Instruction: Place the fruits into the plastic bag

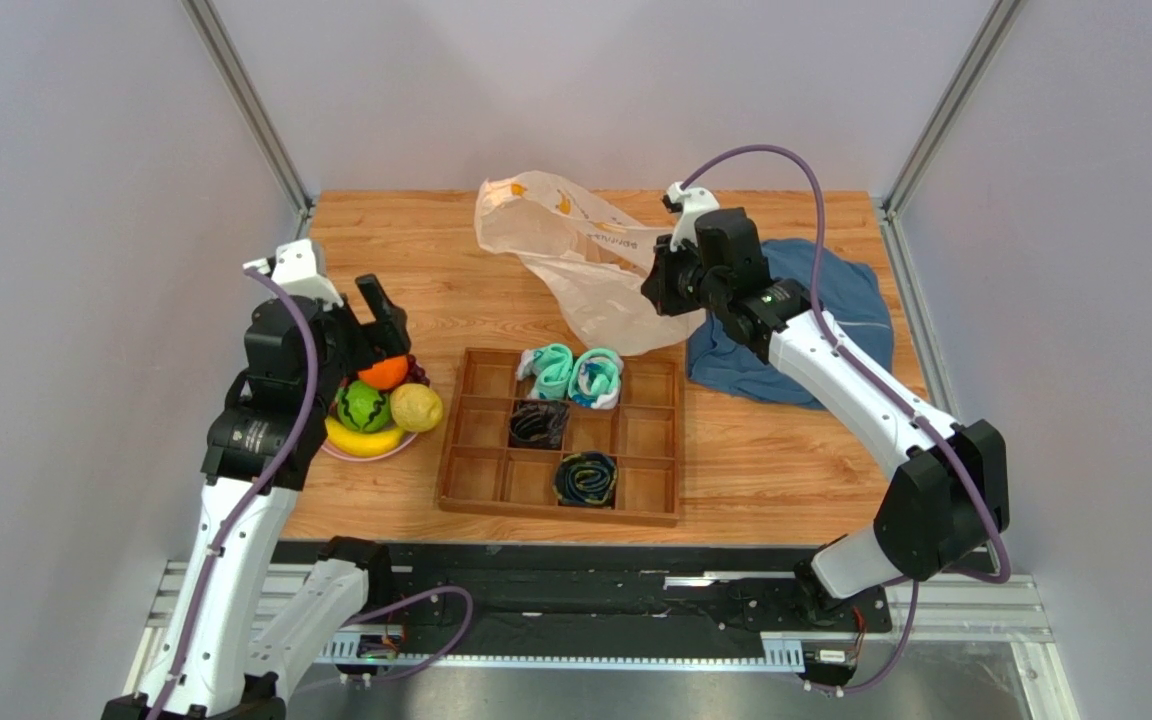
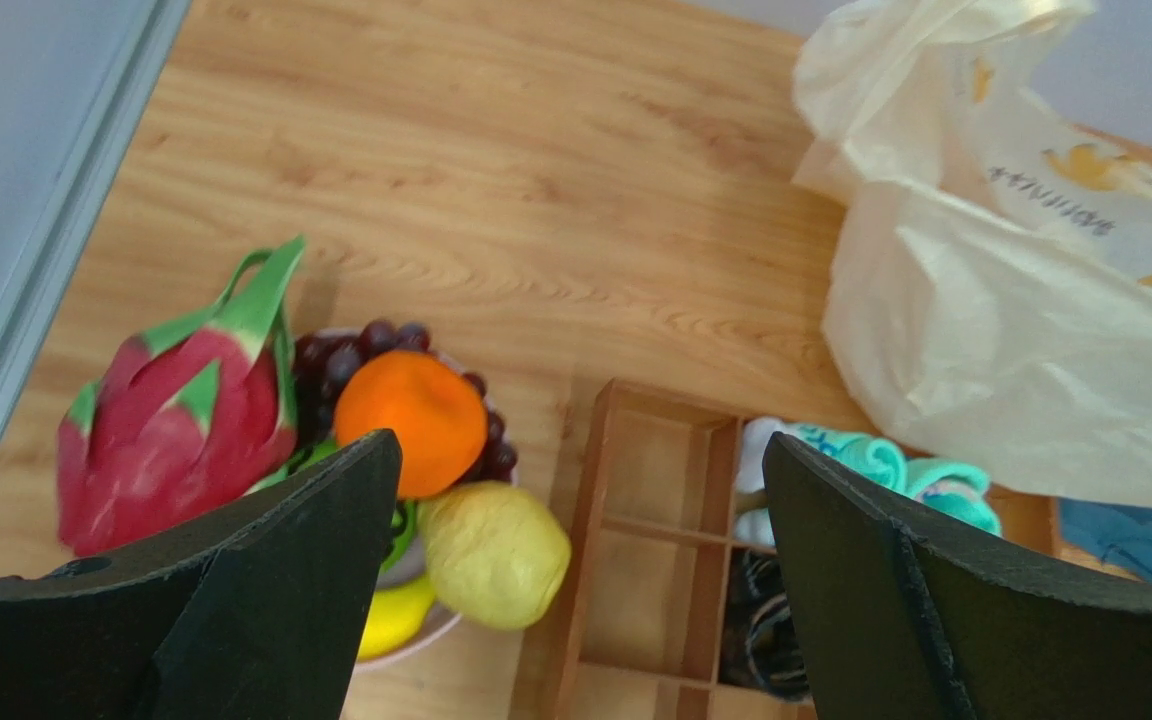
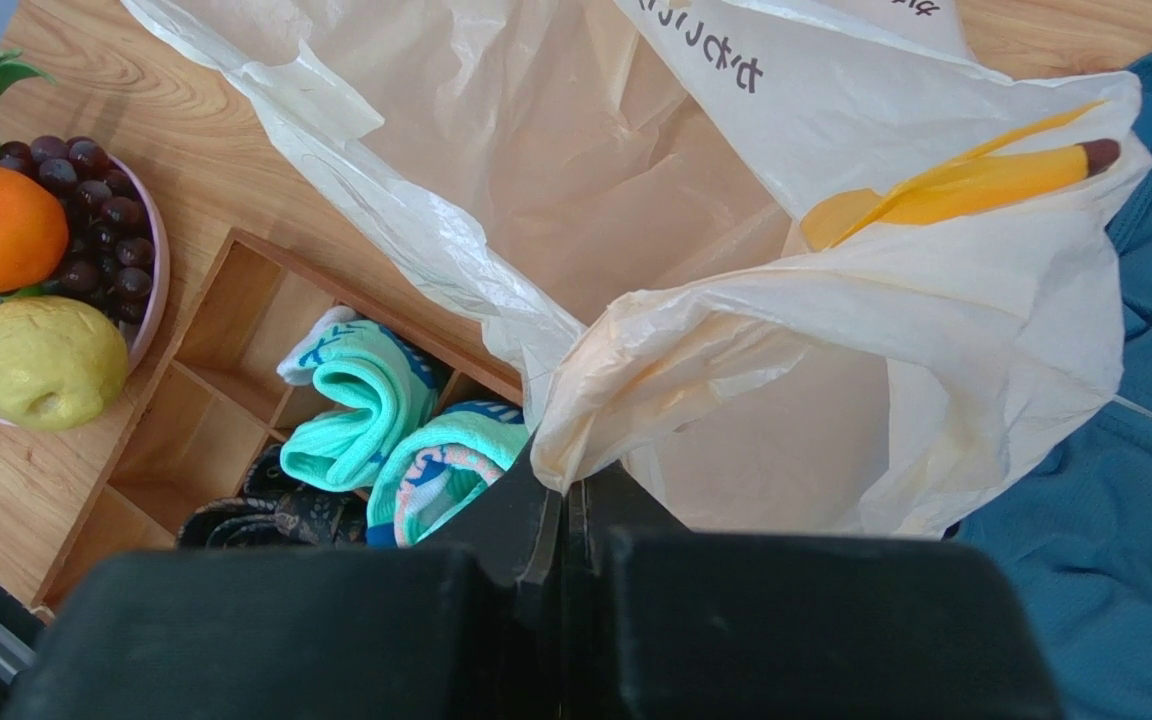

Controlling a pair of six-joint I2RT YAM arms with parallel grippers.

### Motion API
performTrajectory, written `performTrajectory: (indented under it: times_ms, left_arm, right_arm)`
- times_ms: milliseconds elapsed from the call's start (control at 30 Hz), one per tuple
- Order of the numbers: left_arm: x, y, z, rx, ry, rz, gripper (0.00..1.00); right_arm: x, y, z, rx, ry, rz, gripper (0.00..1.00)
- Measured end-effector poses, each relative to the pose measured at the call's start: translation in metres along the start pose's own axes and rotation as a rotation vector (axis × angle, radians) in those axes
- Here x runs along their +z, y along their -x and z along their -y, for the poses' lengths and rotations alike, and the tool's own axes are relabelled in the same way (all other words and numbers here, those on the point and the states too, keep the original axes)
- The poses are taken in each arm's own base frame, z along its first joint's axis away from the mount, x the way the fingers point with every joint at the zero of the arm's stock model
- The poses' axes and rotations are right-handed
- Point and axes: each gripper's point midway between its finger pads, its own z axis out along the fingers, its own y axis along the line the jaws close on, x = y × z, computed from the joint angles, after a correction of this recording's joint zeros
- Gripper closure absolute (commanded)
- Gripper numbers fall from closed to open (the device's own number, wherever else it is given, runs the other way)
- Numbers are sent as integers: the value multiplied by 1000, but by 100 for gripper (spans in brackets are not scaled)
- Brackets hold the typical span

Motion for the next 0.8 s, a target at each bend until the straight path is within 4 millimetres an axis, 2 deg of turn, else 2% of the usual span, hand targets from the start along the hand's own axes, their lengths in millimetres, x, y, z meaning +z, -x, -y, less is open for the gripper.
performTrajectory:
  times_ms: [67, 267, 367, 567, 800]
  left_arm:
    - [-6, -15, -14, -19, 69, -52, 1]
    - [4, -79, -43, -108, 200, -259, 1]
    - [5, -101, -56, -179, 247, -320, 1]
    - [13, -108, -62, -302, 255, -320, 5]
    - [31, -109, -81, -384, 293, -292, 12]
  right_arm:
    - [0, 0, -2, 5, 4, -1, 99]
    - [0, -2, -10, 10, 22, -7, 99]
    - [0, -4, -12, 8, 27, -11, 99]
    - [-1, -9, -12, 10, 29, -33, 99]
    - [-2, -13, -14, 11, 39, -48, 99]
